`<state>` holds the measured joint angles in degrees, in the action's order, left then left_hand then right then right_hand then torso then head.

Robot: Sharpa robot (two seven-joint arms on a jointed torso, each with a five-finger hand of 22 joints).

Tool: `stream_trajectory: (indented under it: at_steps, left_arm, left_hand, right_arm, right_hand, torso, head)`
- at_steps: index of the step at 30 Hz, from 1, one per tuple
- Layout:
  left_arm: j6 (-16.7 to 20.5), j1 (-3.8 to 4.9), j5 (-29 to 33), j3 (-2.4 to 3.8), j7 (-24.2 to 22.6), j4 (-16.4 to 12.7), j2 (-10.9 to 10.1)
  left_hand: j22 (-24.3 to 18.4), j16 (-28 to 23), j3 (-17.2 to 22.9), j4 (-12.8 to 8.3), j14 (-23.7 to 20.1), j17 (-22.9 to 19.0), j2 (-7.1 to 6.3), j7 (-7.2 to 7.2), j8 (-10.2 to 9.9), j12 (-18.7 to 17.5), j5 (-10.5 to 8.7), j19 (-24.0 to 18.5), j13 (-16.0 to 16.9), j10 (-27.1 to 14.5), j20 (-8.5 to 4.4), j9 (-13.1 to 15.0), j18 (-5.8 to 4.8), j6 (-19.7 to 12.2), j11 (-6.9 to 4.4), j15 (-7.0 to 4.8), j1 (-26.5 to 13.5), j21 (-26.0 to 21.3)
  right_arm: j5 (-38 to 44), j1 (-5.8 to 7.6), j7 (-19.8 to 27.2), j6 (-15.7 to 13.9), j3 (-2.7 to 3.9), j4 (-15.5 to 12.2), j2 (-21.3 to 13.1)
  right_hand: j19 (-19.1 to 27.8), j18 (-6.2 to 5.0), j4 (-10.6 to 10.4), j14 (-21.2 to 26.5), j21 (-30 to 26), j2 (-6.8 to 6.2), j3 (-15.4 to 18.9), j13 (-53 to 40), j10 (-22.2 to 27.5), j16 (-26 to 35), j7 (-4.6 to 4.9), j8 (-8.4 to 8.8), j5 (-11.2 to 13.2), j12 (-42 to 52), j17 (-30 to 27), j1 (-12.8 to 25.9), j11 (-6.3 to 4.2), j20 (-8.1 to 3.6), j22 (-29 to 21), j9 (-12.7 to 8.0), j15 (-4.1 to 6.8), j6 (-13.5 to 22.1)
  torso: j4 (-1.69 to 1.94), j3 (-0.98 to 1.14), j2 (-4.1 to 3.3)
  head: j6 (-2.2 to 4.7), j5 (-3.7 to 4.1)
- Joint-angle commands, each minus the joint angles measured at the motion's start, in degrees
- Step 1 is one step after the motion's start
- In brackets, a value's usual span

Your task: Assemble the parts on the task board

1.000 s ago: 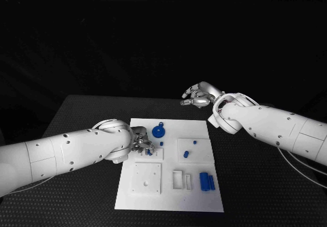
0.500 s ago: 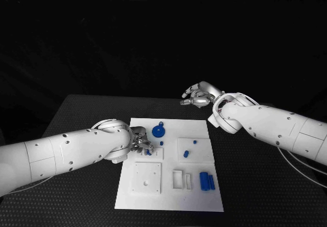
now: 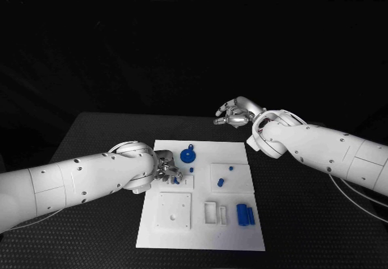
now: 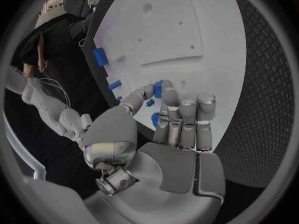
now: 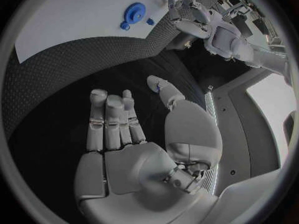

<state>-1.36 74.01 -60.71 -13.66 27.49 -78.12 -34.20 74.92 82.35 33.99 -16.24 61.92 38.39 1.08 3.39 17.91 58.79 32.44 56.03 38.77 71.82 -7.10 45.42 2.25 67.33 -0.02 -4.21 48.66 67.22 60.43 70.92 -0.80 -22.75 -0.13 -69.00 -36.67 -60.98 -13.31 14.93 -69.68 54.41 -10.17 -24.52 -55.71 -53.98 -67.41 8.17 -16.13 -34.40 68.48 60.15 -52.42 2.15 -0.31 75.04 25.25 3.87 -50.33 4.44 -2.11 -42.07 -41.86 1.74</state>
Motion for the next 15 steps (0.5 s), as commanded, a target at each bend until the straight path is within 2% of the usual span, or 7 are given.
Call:
stream_trajectory:
  at_steps: [1,5,8,15]
  left_arm:
    - [-1.3,-0.08,-1.0,-0.04,0.3,0.0,0.2]
    - [-1.9,-0.09,-1.3,-0.04,0.1,0.3,0.7]
    - [-2.4,-0.45,-1.3,-0.04,0.0,0.5,1.0]
    - [-2.8,-0.84,-1.7,-0.04,-0.2,0.6,1.5]
  left_hand:
    - [0.4,0.2,1.3,-0.5,6.0,0.1,0.99,-4.08,0.4,0.1,0.02,0.8,0.1,6.5,-8.89,1.8,3.30,4.1,-6.93,-8.62,0.3,0.4]
    - [0.2,0.2,1.1,-0.4,6.1,0.3,1.07,-4.11,0.6,0.1,-0.79,0.7,0.4,6.7,-8.85,1.8,3.36,4.3,-6.93,-8.60,0.0,0.7]
    - [0.1,0.2,1.1,-0.3,6.2,0.4,1.17,-4.10,0.7,0.1,-1.12,0.6,0.6,6.8,-8.83,1.8,3.38,4.4,-6.91,-8.58,-0.2,0.8]
    - [-0.3,0.3,1.1,-0.1,6.3,0.7,1.98,-4.12,0.9,0.1,-2.39,0.5,1.1,7.1,-8.73,1.7,3.41,4.8,-6.87,-8.48,-1.0,1.1]
  right_arm:
    - [0.4,0.00,0.2,0.8,0.02,0.0,0.0]
    - [0.4,0.00,0.1,0.8,0.02,0.0,0.0]
    - [0.4,0.00,0.1,0.9,0.02,0.0,0.0]
    - [0.4,0.00,0.1,1.0,0.02,0.0,0.0]
  right_hand:
    - [0.0,-1.69,0.0,0.3,-0.3,0.27,0.5,0.1,0.2,-0.4,0.40,-0.26,-0.3,0.4,-0.1,0.1,-0.02,0.22,0.8,-0.1,0.25,0.0]
    - [0.0,-1.69,0.0,0.3,-0.3,0.27,0.5,0.1,0.2,-0.4,0.39,-0.26,-0.3,0.4,-0.1,0.1,-0.02,0.22,0.8,-0.1,0.25,0.0]
    - [0.0,-1.69,0.0,0.3,-0.3,0.28,0.5,0.1,0.2,-0.4,0.39,-0.27,-0.4,0.4,-0.1,0.1,-0.02,0.22,0.8,-0.1,0.25,0.0]
    - [0.0,-1.69,0.0,0.4,-0.3,0.29,0.5,0.1,0.2,-0.4,0.39,-0.27,-0.4,0.4,-0.1,0.1,-0.02,0.21,0.8,-0.1,0.25,0.0]
  torso:
    - [0.01,0.03,-0.01]
    - [-0.02,0.04,-0.01]
    - [-0.04,0.05,-0.03]
    - [-0.06,0.07,-0.01]
  head:
    - [-0.01,-0.05]
    - [-0.03,-0.12]
    - [-0.03,-0.12]
    - [-0.12,-0.07]
